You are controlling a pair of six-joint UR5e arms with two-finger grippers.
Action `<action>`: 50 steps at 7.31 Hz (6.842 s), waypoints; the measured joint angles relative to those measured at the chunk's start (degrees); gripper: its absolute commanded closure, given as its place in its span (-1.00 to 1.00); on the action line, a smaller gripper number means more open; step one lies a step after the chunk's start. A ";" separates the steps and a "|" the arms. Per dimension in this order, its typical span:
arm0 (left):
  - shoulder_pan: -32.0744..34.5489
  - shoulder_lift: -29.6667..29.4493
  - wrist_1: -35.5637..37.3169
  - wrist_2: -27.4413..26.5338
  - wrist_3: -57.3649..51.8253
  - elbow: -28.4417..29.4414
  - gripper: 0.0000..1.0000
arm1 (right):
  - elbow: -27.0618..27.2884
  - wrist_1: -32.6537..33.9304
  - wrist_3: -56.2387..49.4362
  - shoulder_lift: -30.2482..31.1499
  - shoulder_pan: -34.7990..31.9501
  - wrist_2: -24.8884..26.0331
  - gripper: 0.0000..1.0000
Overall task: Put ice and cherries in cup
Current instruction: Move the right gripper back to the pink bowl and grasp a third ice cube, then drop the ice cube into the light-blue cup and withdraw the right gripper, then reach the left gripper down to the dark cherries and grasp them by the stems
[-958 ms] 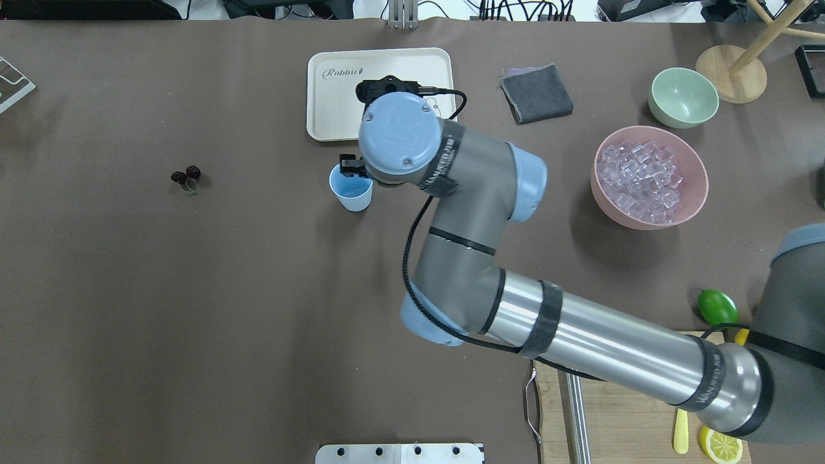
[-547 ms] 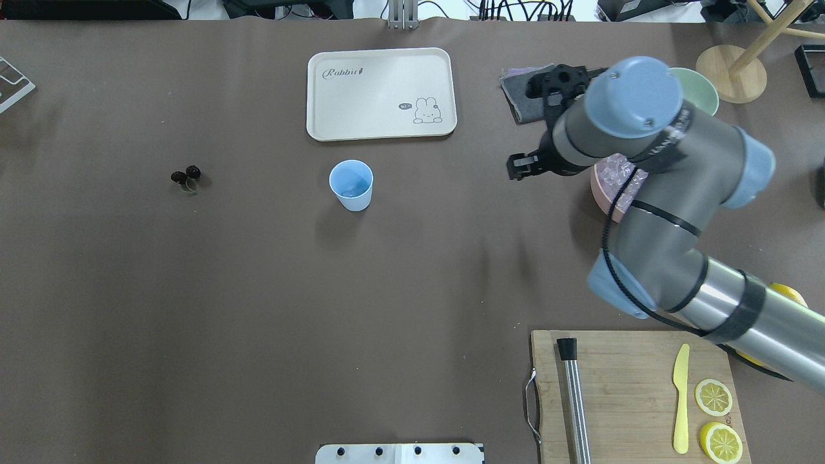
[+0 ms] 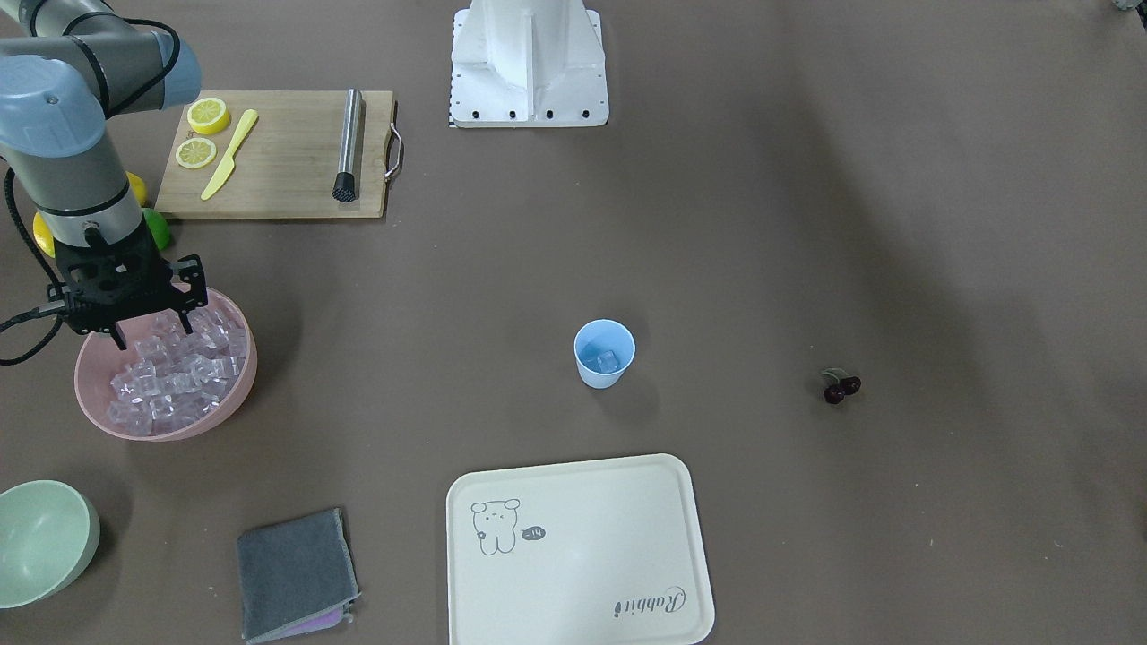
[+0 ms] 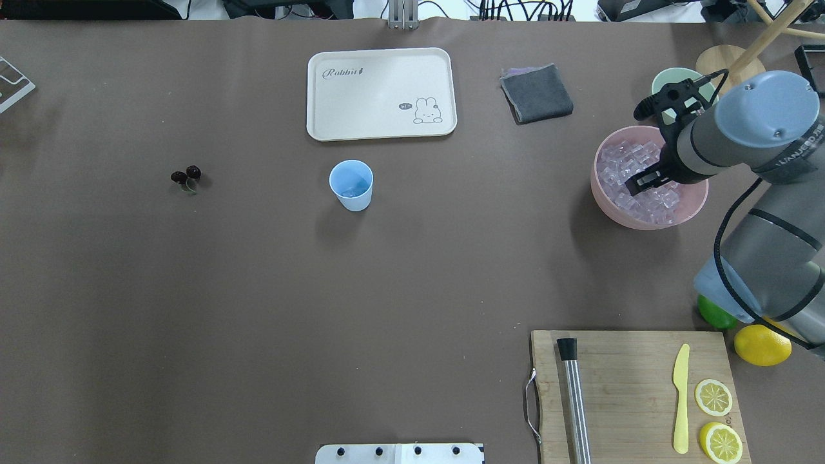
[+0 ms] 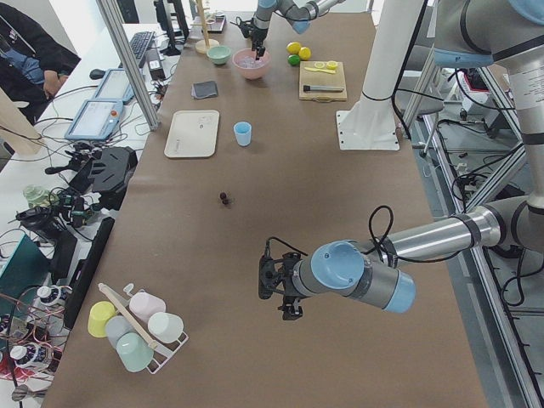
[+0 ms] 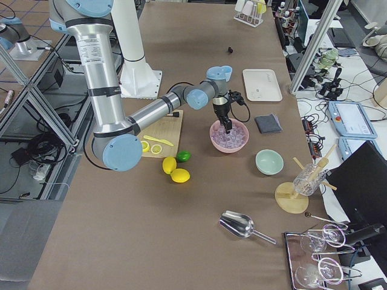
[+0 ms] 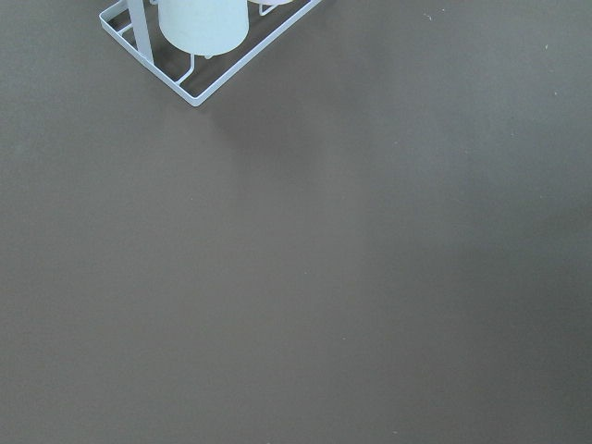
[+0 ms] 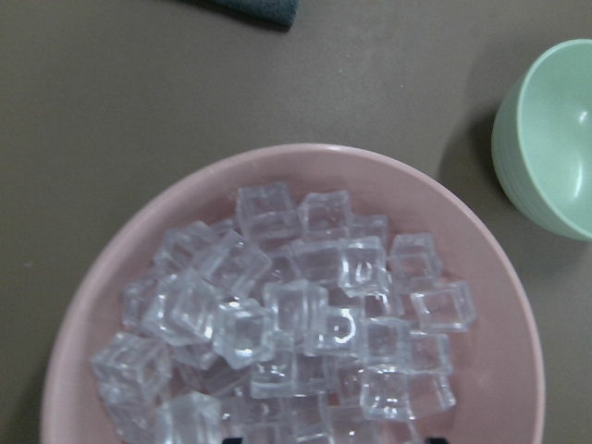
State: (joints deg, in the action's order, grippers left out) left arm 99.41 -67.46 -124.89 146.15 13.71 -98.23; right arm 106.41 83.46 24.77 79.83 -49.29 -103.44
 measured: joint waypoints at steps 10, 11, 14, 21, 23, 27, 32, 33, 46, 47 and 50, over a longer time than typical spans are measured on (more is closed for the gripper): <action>-0.01 -0.52 0.09 0.01 0.00 -0.50 -0.96 | -4.40 0.54 -3.43 -0.22 3.20 4.96 0.58; -0.01 -0.49 0.09 0.01 0.00 -0.53 -0.96 | -3.89 1.21 -3.52 -1.41 1.98 3.09 0.58; -0.01 -0.48 0.09 -0.07 0.00 -0.48 -0.95 | -3.44 14.07 1.25 -16.63 -0.67 -4.79 0.58; 0.50 0.70 0.08 -0.08 -0.11 -1.39 -0.96 | -27.90 0.64 45.90 -48.03 19.01 9.88 0.57; 0.55 1.03 0.09 -0.08 -0.19 -1.15 -0.96 | -30.46 -1.70 47.65 -49.18 20.24 12.12 -0.21; 0.36 0.92 0.14 -0.19 -0.17 -1.17 -0.95 | -30.28 -2.33 47.05 -48.47 20.51 12.73 -0.98; -18.22 -12.62 0.23 -8.62 17.37 -0.70 -0.96 | -10.30 -2.45 27.91 -25.46 3.67 -7.16 -0.99; -24.13 -18.02 0.32 -12.61 22.79 1.01 -0.96 | -7.76 -2.37 20.16 -19.81 -2.83 -12.84 -0.99; -46.57 -50.68 8.71 -26.11 27.31 19.73 -0.94 | -21.19 -4.72 -29.39 10.57 -45.51 -31.66 -0.98; -46.25 -50.50 8.37 -26.20 25.66 20.94 -0.93 | -20.02 -4.70 -29.23 11.77 -45.61 -31.94 -0.98; -46.75 -49.01 7.33 -29.63 23.91 22.04 -0.59 | -17.16 -4.93 -29.25 14.87 -45.66 -32.09 -0.98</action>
State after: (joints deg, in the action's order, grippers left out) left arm 52.66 -116.47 -117.56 116.52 37.62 -76.19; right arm 89.25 78.53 -4.48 94.69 -94.95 -135.52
